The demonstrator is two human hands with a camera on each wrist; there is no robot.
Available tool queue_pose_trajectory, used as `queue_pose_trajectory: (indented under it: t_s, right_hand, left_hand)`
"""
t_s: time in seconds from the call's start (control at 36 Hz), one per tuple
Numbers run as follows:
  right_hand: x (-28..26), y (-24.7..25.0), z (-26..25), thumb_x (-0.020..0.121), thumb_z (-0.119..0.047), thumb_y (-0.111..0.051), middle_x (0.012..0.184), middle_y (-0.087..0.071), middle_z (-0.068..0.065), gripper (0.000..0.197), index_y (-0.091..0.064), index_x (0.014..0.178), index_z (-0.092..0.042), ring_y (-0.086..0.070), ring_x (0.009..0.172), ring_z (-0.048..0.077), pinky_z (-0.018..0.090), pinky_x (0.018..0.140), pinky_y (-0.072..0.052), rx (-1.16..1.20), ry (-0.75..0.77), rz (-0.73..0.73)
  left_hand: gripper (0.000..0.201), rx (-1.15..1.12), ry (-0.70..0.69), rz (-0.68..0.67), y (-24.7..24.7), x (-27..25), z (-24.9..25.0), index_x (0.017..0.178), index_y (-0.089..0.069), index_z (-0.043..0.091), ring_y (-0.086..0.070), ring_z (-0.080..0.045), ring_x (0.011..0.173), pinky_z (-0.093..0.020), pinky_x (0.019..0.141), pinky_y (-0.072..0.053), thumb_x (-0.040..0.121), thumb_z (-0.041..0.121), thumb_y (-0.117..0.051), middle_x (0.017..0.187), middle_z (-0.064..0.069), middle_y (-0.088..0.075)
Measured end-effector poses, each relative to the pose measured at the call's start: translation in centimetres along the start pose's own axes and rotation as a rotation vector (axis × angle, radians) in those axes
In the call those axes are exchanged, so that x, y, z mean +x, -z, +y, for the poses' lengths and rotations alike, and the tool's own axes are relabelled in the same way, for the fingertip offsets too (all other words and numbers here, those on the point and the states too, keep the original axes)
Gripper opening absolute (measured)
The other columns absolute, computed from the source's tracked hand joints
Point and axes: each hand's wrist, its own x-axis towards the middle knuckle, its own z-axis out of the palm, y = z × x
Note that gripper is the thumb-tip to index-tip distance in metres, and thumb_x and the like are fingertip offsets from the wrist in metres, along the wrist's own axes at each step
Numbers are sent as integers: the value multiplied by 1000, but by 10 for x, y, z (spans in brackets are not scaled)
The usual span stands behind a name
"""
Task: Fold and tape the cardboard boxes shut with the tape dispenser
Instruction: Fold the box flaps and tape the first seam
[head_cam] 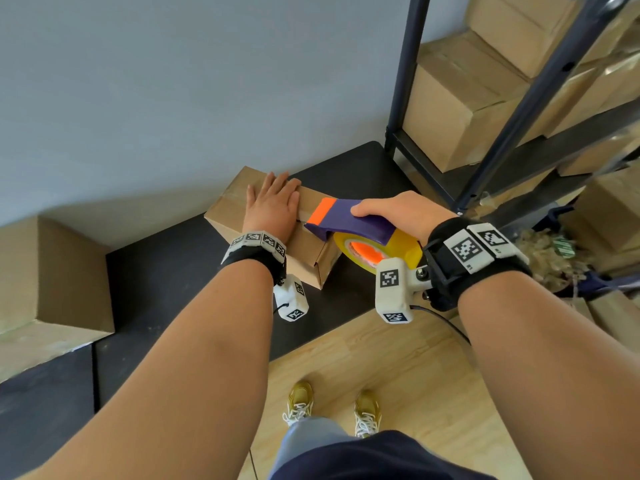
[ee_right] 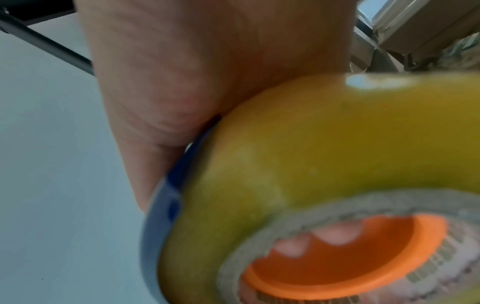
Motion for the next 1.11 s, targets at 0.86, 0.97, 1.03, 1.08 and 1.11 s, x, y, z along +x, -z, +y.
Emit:
queue_pose_trajectory:
  t_s: [0.86,0.97,1.03,1.08,1.11]
  right_hand:
    - [-10,8,26,84,-55,-64,91,-65,3,50,-63,110,-12,-60,80,15,24,64,-39,-16,-39,22]
    - [-11,8,24,86,-54,-62,91,-63,3,46,-61,108,-13,-59,81,15,24,63,-38,-12,-22,6]
    - [-11,8,24,86,-54,-62,93,-63,3,45,-61,107,-14,-59,82,15,24,64,-38,-1,-18,1]
    - [-11,7,25,86,-54,-62,95,-64,4,44,-61,106,-15,-60,84,16,24,66,-39,11,-18,-4]
    - [-12,6,25,86,-54,-62,97,-64,5,44,-60,107,-15,-60,85,16,24,68,-40,16,-21,-13]
  left_hand:
    - [47,78,9,-25,0,1,4,147,-30,31,-3,-18,149,-49,119,2,104,40,-14,160,2,-16]
    - [48,116,25,12,3,-7,15,149,-27,34,0,-15,149,-49,119,6,104,39,-13,161,6,-12]
    - [47,98,-7,7,3,-13,24,150,-24,35,1,-15,149,-49,119,6,104,38,-14,161,7,-11]
    - [47,97,-45,-23,-1,-18,31,151,-20,36,1,-15,149,-49,119,6,104,37,-13,161,8,-11]
    - [47,106,-60,-41,-3,-21,34,151,-17,36,2,-15,149,-49,119,6,104,37,-13,161,8,-10]
